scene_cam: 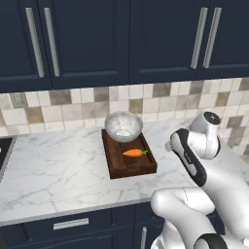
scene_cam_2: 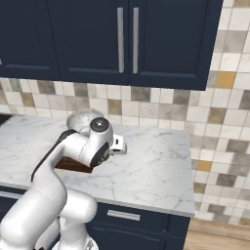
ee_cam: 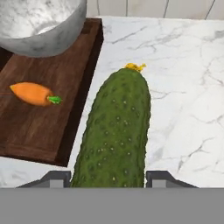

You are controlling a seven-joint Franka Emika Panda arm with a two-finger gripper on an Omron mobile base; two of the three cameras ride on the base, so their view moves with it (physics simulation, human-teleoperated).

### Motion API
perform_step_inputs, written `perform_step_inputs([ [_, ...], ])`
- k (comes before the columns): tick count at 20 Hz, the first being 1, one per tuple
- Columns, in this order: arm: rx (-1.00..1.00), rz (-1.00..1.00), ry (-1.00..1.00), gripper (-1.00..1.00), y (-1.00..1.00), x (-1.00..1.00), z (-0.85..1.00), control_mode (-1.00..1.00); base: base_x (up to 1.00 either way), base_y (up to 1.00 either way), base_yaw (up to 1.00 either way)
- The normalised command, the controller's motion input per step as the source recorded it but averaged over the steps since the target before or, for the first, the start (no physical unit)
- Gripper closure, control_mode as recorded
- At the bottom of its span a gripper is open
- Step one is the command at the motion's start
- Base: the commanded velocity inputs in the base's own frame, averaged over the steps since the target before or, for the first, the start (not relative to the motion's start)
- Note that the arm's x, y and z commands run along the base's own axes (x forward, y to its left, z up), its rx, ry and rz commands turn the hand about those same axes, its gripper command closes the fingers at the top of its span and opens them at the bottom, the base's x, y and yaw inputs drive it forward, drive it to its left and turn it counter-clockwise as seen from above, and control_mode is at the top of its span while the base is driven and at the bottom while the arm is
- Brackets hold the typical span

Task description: Place the two vegetables and bowl onto the tray for setting up a vegetable dip station.

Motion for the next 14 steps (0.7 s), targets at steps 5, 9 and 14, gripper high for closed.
perform_step_inputs([
  [5,-0.09,0.54,-0.04,1.0,0.12,-0.23,0.2,-1.0,0.0,0.0,0.0],
  [9,-0.1,0.47,-0.02,1.0,0.23,-0.03,0.1,-1.0,0.0,0.0,0.0],
  [14,-0.11,0.42,-0.01,1.0,0.28,0.01,0.1,-1.0,0.0,0.0,0.0],
])
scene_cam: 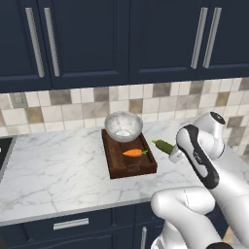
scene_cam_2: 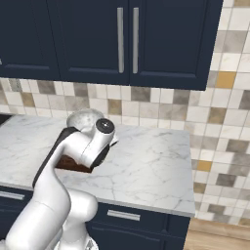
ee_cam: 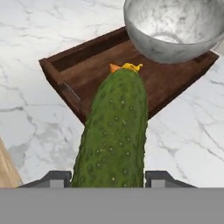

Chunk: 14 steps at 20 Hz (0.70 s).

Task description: Place the two vegetables and bowl onto the tray for setting up a vegetable dip station.

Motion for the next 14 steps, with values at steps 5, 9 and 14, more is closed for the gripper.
perform_step_inputs([
  [5,-0.11,0.35,0.0,1.0,0.23,0.03,0.08,-1.0,0.0,0.0,0.0],
  [9,-0.1,0.36,0.0,1.0,0.23,0.02,0.08,-1.0,0.0,0.0,0.0],
  [14,-0.1,0.16,0.0,1.0,0.2,0.2,0.01,-1.0,0.0,0.0,0.0],
])
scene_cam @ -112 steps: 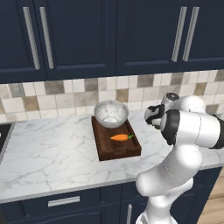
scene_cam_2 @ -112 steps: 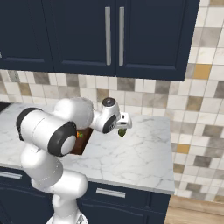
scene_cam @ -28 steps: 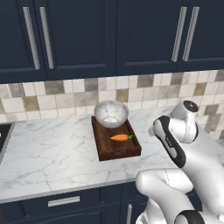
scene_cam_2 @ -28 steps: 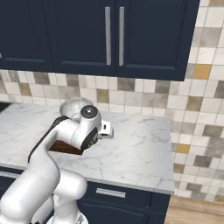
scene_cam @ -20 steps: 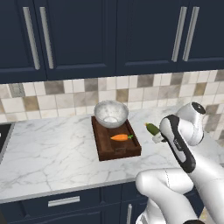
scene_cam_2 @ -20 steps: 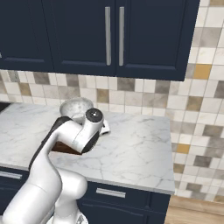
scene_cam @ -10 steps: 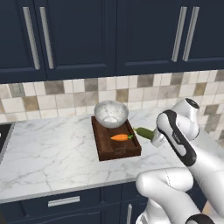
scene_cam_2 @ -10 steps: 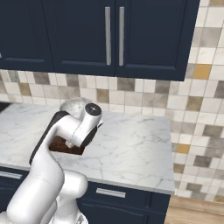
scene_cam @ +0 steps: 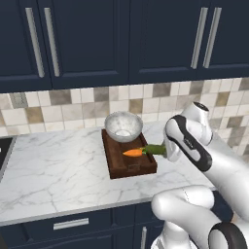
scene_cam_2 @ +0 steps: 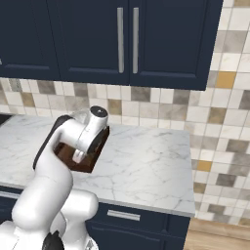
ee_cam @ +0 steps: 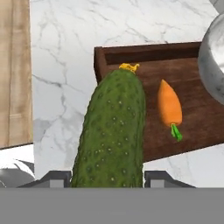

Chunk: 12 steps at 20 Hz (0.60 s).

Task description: Place the two vegetables and bowl onto the tray for setting up a vegetable dip station.

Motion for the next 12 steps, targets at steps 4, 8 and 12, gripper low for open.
perform_step_inputs([
  [4,-0.06,0.0,0.0,1.0,0.18,0.3,-0.04,-1.0,0.0,0.0,0.0],
  [8,-0.01,0.08,0.0,1.0,0.27,0.18,-0.09,-1.0,0.0,0.0,0.0],
  [12,0.0,0.22,0.01,1.0,0.26,0.05,-0.12,-1.0,0.0,0.0,0.0],
])
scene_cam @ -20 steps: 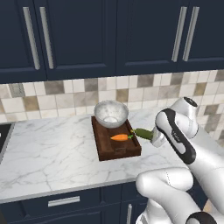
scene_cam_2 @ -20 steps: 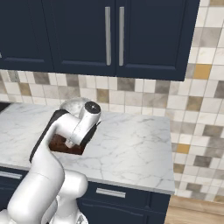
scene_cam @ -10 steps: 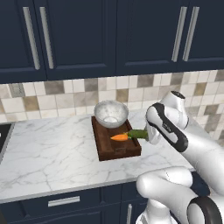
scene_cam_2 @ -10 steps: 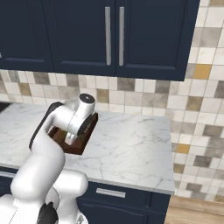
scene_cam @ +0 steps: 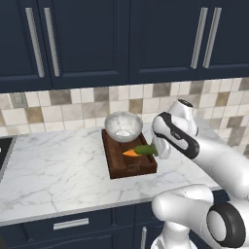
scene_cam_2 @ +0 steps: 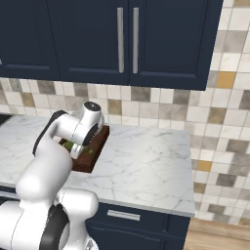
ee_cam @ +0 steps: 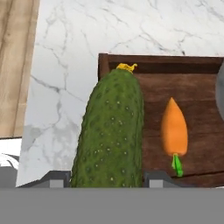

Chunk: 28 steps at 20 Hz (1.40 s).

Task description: Place the two vegetables and bowl onto the tray for setting up a vegetable dip station.

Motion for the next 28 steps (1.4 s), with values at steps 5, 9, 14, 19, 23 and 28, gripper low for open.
perform_step_inputs([
  [5,0.0,0.09,0.0,1.0,0.25,0.16,-0.2,-1.0,0.0,0.0,0.0],
  [9,0.0,0.0,0.0,1.0,0.21,0.2,-0.2,-1.0,0.0,0.0,0.0],
  [14,0.0,0.0,0.01,1.0,0.17,0.08,-0.2,-1.0,0.0,0.0,0.0],
  [19,0.0,0.0,0.07,1.0,0.14,0.09,-0.26,-1.0,0.0,0.0,0.0],
  [23,0.0,0.0,0.1,1.0,0.06,0.12,-0.25,-1.0,0.0,0.0,0.0],
  [28,0.0,0.0,0.09,1.0,0.02,0.17,-0.2,-1.0,0.0,0.0,0.0],
])
